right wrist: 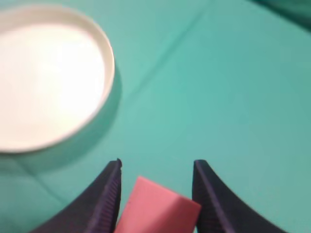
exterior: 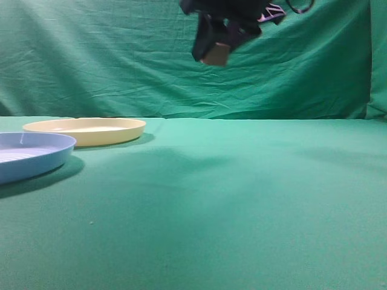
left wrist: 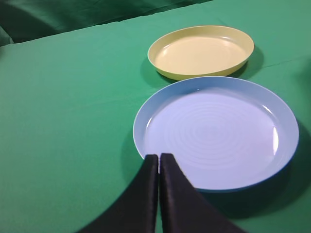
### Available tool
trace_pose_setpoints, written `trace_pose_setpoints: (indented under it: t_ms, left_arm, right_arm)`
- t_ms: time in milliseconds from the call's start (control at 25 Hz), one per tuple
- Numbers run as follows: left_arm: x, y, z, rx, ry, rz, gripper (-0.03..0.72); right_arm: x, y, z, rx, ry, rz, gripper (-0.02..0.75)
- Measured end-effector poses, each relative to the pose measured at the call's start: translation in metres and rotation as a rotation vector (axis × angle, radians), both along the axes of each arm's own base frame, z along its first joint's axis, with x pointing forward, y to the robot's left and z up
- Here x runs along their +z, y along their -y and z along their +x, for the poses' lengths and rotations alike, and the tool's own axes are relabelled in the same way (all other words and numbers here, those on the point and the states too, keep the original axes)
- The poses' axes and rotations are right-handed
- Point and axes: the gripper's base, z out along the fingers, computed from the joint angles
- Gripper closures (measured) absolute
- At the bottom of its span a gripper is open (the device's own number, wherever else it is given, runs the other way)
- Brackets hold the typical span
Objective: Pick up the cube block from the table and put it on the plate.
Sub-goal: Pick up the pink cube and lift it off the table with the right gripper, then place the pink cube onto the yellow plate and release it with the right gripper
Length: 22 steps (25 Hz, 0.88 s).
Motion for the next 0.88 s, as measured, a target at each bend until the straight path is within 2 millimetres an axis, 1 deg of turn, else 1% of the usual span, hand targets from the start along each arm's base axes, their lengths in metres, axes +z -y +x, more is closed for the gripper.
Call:
trace_pose_setpoints:
  t_ms: [40, 160, 280, 320, 440, 520, 560, 600, 680, 720, 800, 840, 880]
  left_arm:
    - [0.000, 0.000, 0.000, 0.000, 0.000, 0.000, 0.688]
    - [0.000, 0.000, 0.000, 0.000, 0.000, 0.000, 0.688]
    - [0.000, 0.000, 0.000, 0.000, 0.000, 0.000, 0.688]
    - [0.000, 0.000, 0.000, 0.000, 0.000, 0.000, 0.688]
    - [0.000, 0.000, 0.000, 0.000, 0.000, 0.000, 0.688]
    - [0.000, 0.000, 0.000, 0.000, 0.000, 0.000, 0.688]
    - [0.000, 0.000, 0.000, 0.000, 0.000, 0.000, 0.688]
    - [0.000, 0.000, 0.000, 0.000, 0.000, 0.000, 0.688]
    - [0.000, 0.000, 0.000, 0.000, 0.000, 0.000, 0.688]
    - [0.000, 0.000, 0.000, 0.000, 0.000, 0.000, 0.688]
    - [0.000, 0.000, 0.000, 0.000, 0.000, 0.000, 0.688]
    - [0.000, 0.000, 0.000, 0.000, 0.000, 0.000, 0.688]
    - [0.000, 0.000, 0.000, 0.000, 0.000, 0.000, 0.688]
  right_arm:
    - [0.010, -0.012, 0.007, 0.018, 0.028, 0.018, 0.448]
    - [0.009, -0.051, 0.023, 0.086, 0.043, 0.036, 0.448]
    - [-0.019, -0.093, 0.035, 0.147, 0.026, 0.030, 0.448]
    - [-0.026, -0.106, 0.037, 0.166, 0.035, 0.032, 0.448]
    - [-0.062, -0.138, 0.040, 0.230, 0.044, 0.005, 0.448]
    - [-0.080, -0.154, 0.038, 0.259, 0.047, -0.005, 0.448]
    - [-0.088, -0.159, 0.038, 0.265, 0.053, -0.007, 0.448]
    - [-0.094, -0.164, 0.037, 0.270, 0.058, -0.007, 0.448]
    - [-0.104, -0.166, 0.037, 0.273, 0.059, -0.014, 0.448]
    - [-0.106, -0.166, 0.037, 0.275, 0.062, -0.017, 0.397]
    - [-0.106, -0.166, 0.037, 0.283, 0.057, -0.023, 0.264]
    - [-0.103, -0.166, 0.036, 0.285, 0.052, -0.025, 0.178]
    - [-0.100, -0.165, 0.035, 0.292, 0.045, -0.030, 0.124]
